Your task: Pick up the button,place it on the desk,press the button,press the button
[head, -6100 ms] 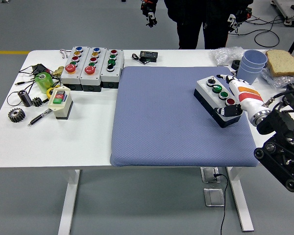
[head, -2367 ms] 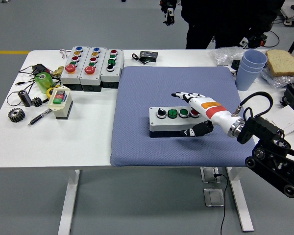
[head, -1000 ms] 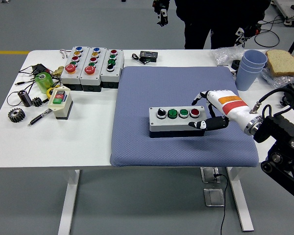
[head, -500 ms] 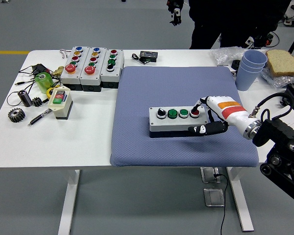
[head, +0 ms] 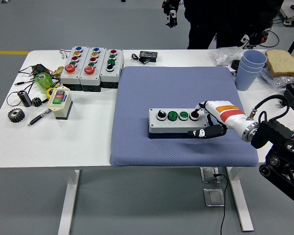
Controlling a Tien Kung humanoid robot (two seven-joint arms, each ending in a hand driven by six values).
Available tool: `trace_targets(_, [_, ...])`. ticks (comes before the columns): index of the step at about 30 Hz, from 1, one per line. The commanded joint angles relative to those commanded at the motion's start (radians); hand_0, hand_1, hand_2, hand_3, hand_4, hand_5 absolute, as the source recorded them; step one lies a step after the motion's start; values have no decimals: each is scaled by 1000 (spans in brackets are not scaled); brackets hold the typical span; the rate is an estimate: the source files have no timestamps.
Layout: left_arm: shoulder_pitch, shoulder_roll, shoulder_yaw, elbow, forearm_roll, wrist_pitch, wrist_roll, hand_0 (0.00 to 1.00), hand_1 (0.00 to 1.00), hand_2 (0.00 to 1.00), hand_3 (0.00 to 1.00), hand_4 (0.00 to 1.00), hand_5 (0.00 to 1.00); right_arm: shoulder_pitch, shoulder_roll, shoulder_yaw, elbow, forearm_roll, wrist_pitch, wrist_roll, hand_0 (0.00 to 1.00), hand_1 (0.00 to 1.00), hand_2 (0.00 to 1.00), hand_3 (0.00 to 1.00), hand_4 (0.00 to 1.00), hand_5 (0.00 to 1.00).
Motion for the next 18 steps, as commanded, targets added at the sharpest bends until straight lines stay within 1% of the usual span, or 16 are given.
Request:
trace_targets(2, [0,0,2,0,-3,0,0,622,658,676,595,331,650,0,0,12,15,-2,-25,3,131,2,163,597,933,575])
trace_targets(4, [0,1,2,0,-3,0,-1,622,658,676,595,331,650,2,2,19,29,-7,-37,-2,131,2,163,597,933,575])
trace_targets(9, [-1,1,2,0,-4,0,-1,622,659,676,596,331,651,10,24,16,58,-17,-45,-14,131,2,162,597,934,576])
trace_targets(11, [-1,1,4,0,-7,0,-2,622,659,677,597,330,648,11,29,13,60,-16,-44,-14,131,2,161,597,934,578])
trace_targets(12, [-1,1,2,0,-5,0,-2,622,659,677,597,330,648,13,38,1,56,-16,-41,-15,131,2,161,597,934,578])
trace_targets(16, [-1,1,2,0,-7,0,-2,622,659,677,597,330,648,15,46,-11,46,-17,-39,-16,131,2,161,597,934,578])
trace_targets(18, [0,1,2,0,-9,0,-3,622,658,676,597,331,648,12,49,-19,28,-14,-38,-13,131,2,161,596,935,579])
